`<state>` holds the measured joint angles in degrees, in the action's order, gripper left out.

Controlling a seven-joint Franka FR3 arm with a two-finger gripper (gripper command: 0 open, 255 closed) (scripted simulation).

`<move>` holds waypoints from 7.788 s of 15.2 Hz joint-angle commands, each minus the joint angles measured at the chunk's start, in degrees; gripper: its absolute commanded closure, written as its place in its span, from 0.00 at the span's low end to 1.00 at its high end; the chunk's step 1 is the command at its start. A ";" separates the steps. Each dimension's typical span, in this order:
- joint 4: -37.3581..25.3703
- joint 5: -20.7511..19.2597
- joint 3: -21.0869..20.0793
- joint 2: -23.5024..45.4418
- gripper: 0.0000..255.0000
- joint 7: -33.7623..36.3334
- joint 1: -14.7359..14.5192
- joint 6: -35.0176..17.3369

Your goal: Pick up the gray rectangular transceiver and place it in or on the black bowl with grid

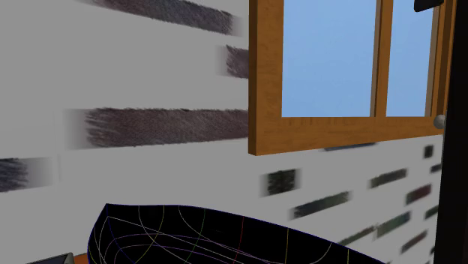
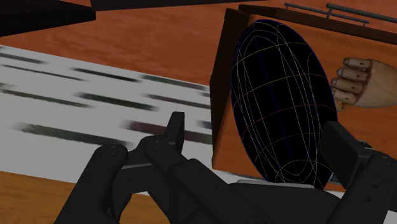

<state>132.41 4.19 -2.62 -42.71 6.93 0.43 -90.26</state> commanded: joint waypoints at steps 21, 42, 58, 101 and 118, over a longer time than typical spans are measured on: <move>-7.06 -0.70 -17.34 33.53 0.00 22.31 -1.63 -27.72; -40.86 -19.71 -17.14 76.42 0.00 43.60 -11.93 -33.35; -40.36 -20.59 -16.66 78.50 1.00 44.15 -12.18 -35.84; -38.62 -13.09 -19.54 59.59 1.00 37.80 -7.03 -19.92; -6.41 -3.39 -15.57 34.50 1.00 23.90 0.25 -29.21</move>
<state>125.35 0.85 -18.12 -8.39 30.72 0.70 -118.60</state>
